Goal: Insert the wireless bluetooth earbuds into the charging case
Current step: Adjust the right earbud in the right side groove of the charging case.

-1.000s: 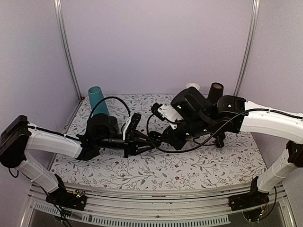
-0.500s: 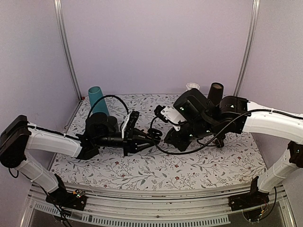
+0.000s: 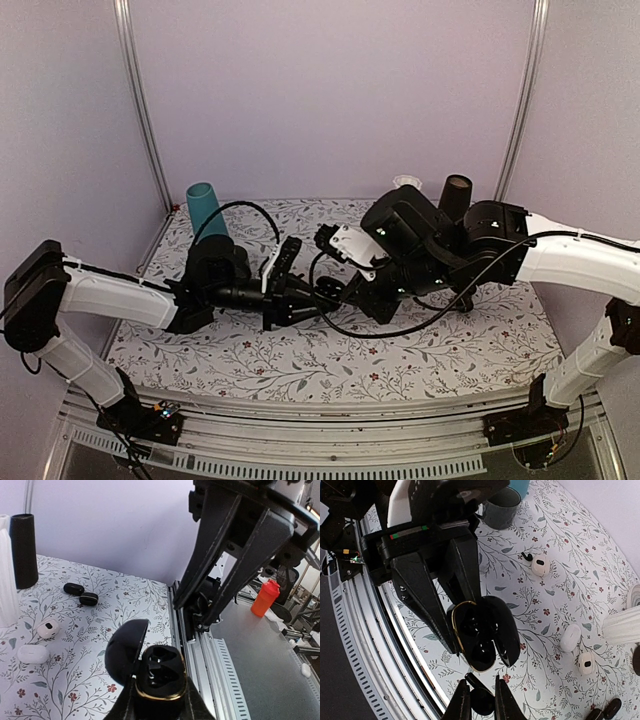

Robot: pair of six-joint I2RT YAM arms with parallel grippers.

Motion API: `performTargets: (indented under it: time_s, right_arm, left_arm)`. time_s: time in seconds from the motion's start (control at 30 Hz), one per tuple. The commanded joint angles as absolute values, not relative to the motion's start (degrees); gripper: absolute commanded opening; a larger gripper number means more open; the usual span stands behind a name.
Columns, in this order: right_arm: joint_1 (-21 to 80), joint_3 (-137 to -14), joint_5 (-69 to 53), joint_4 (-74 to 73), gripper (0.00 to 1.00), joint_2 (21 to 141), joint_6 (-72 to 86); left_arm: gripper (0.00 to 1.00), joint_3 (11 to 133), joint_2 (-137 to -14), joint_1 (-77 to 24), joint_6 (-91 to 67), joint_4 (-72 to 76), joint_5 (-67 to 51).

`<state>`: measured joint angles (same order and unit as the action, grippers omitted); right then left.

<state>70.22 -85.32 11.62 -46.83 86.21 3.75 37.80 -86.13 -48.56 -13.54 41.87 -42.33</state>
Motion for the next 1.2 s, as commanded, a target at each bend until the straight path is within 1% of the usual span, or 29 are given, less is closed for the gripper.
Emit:
performTargets:
  time_s: [0.0,0.47,1.17]
  right_arm:
    - [70.84,-87.51,14.81,-49.18,0.04,88.46,1.88]
    - [71.94,-88.37,15.52,-50.84,0.04,90.52,0.61]
    - [72.31,-89.01,15.91,-52.39,0.04,88.94,0.82]
  left_arm:
    - [0.0,39.46,-86.58,-47.85,-13.23,40.97,-45.2]
    - [0.0,39.65,-86.59,-48.05,-12.63,39.95,-48.97]
    - [0.0,41.02,-88.46,-48.07,-12.79,37.26,-48.96]
